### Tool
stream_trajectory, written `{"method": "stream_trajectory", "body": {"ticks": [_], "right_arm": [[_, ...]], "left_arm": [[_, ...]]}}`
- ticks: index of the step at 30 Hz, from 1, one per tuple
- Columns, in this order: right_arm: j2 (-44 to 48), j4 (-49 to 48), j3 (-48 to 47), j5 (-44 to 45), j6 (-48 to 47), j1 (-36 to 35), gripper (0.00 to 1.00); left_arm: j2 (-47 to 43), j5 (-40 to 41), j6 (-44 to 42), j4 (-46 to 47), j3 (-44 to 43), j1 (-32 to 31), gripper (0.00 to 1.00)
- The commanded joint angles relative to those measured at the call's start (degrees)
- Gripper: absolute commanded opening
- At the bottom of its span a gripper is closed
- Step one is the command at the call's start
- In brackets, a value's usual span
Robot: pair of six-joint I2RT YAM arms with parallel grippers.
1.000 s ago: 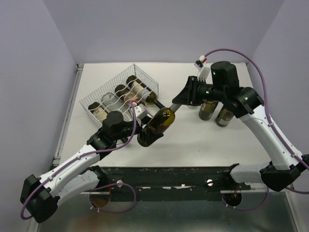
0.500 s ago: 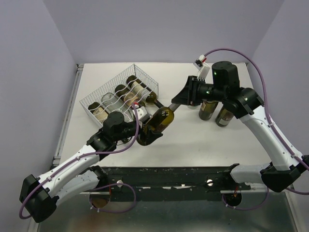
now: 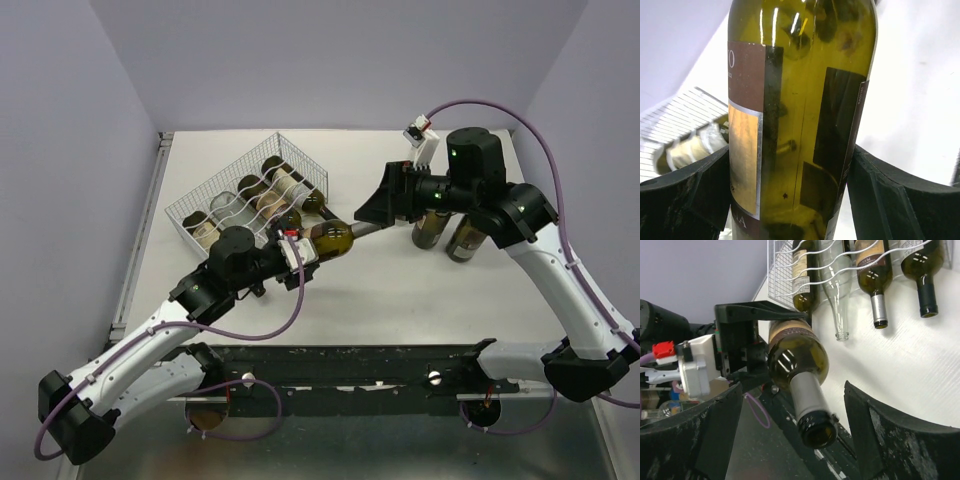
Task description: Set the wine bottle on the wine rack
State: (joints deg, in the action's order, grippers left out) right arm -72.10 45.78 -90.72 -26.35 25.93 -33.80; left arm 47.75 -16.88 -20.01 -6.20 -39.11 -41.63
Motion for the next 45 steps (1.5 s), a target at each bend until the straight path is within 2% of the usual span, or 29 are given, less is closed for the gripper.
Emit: {"method": "stream_trajectory", "body": {"ticks": [1,9,12,22,35,37,39,43,45], "right_arm": [[-0.6,5.4,-3.8,2.9,-5.6,-0.2,0.89],[-3.4,6.0,-1.6,-3.2,-11.0,-0.2,0.89],[-4.4,5.9,1.0,-5.6,-11.9,-0.6,0.89],[-7.2,7.7,4.1,-2.2,-14.0,-8.3,0.84],[-11.4,9.5,6.2,1.6,-13.5,-13.7,0.66],[-12.0,9.8,6.2,2.4,-13.5,-14.2,0.60],[-12.6,9.9,6.0,3.0,-13.6,-14.6,0.49],[-13.5,10.3,5.6,4.5,-13.4,-15.0,0.19],[-13.9,10.2,5.6,5.6,-13.0,-15.1,0.01]], "left_arm": [[-2.7,0.2,-20.0,1.2,-3.9,0.1,0.00],[-1.6,1.0,-32.8,-3.1,-6.6,0.1,0.00],[-1.0,1.2,-35.0,-3.4,-7.3,0.1,0.00],[0.6,1.3,-38.3,-4.6,-8.8,0.1,0.00],[0.5,2.8,-36.9,-5.0,-9.6,0.1,0.00],[0.2,3.1,-36.6,-4.4,-9.3,0.1,0.00],[0.3,3.4,-35.9,-4.4,-9.4,0.1,0.00],[0.2,4.4,-34.7,-4.2,-9.3,0.1,0.00],[0.0,5.1,-34.2,-3.6,-9.0,0.1,0.00]]}}
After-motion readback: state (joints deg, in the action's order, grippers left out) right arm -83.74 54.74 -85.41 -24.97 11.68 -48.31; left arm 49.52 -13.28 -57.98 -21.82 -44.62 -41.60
